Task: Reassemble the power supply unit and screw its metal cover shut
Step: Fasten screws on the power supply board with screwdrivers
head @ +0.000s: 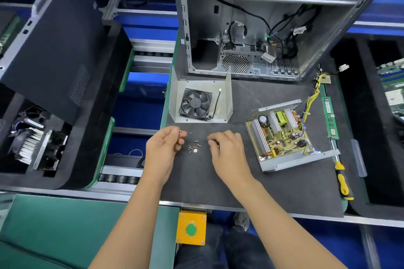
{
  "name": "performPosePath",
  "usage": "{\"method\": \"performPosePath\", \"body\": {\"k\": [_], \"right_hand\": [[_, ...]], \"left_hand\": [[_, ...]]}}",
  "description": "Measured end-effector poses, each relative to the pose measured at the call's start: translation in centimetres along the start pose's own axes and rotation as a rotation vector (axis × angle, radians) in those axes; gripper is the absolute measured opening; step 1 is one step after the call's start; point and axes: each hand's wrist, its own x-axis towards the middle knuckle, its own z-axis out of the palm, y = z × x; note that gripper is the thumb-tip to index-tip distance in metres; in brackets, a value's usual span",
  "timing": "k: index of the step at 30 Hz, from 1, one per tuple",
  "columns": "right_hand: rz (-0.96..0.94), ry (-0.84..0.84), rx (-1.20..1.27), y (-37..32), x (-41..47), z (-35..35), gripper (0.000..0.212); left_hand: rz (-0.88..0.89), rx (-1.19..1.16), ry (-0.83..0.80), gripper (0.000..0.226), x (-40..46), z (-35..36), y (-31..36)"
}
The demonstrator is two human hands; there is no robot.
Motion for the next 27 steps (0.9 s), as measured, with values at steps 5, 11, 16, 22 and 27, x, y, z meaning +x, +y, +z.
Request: {"method": "performPosePath", "body": {"k": [5,11,16,22,27], "right_hand": [[0.017,-0.007,0.017,0.2,0.0,0.3,0.024],[0.034,-0.066,0.020,0.6,0.0,0.5,0.025],[-0.027,-0.018,0.328,-0.3,0.0,-0.4,0.019],[-0.038,-0.153,0.456,1.1,-1.2,-1.8,0.014],[-0.056,-0.193,0.357,2.7,-3.2,-1.8,0.006]], "left_hand": [[-0.086,-0.253,-0.085,0.012,-0.2,-0.3,0.0],[-0.067,-0.231,-0.090,0.018,-0.1,-0.4,-0.3],[-0.067,-0.064,-0.189,0.025,-0.5,-0.5,-0.2],[-0.143,0.317,-0.411,0.024,-1.3,0.3,-0.1],[-0.227,0.335,-0.482,0.017,-2.9,0.2,-1.1]]}}
